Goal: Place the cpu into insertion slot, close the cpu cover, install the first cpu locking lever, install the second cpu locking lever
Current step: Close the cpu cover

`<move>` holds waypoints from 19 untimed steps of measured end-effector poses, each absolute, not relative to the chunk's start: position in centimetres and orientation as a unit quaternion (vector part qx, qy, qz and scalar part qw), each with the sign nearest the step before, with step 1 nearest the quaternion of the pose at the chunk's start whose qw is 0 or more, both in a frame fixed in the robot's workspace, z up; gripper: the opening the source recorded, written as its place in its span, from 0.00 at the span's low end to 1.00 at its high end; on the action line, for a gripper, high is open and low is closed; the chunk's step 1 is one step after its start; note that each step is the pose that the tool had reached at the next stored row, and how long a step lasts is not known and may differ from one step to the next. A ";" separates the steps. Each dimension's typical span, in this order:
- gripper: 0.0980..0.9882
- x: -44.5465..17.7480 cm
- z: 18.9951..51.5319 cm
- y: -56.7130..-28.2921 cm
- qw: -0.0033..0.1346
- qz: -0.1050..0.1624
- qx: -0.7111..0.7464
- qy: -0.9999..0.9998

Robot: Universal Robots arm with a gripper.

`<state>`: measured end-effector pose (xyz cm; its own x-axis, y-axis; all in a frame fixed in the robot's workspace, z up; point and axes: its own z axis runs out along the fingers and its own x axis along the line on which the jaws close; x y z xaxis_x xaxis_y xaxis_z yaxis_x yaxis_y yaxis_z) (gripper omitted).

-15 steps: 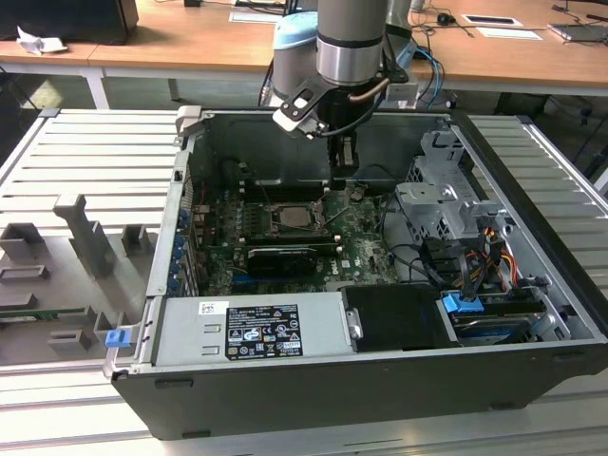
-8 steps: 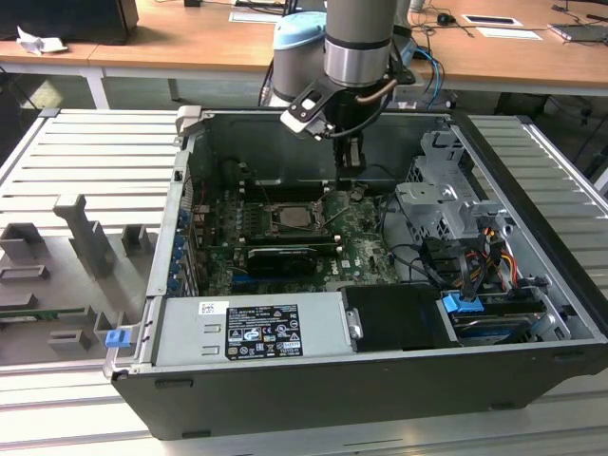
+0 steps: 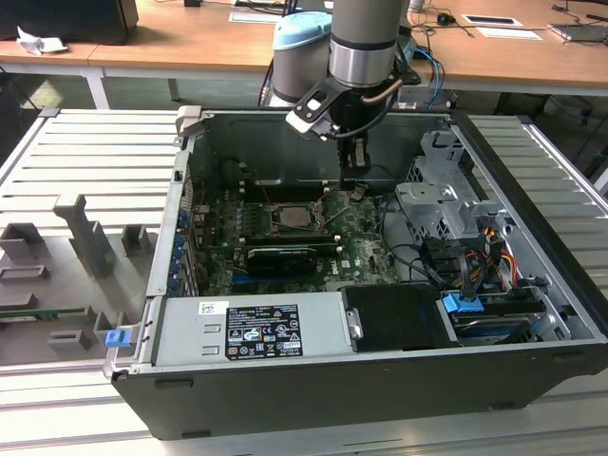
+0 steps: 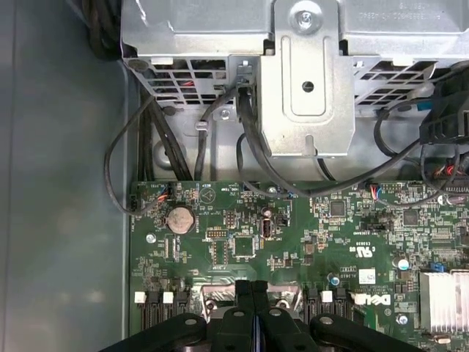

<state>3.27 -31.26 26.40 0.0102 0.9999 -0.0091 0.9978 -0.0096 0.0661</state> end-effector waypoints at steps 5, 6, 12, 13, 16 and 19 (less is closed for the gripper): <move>0.01 4.5 26.3 -31.3 0.026 0.019 0.710 0.703; 0.01 4.8 26.2 -31.3 0.025 0.019 0.710 0.703; 0.01 5.4 25.4 -31.2 0.024 0.019 0.710 0.703; 0.01 5.4 25.2 -31.3 0.024 0.019 0.710 0.703; 0.01 5.3 25.0 -31.3 0.023 0.018 0.710 0.704; 0.01 5.1 25.0 -31.3 0.023 0.018 0.710 0.704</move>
<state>5.10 -31.26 24.97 0.0095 0.9999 -0.0072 0.9982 -0.0090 0.0585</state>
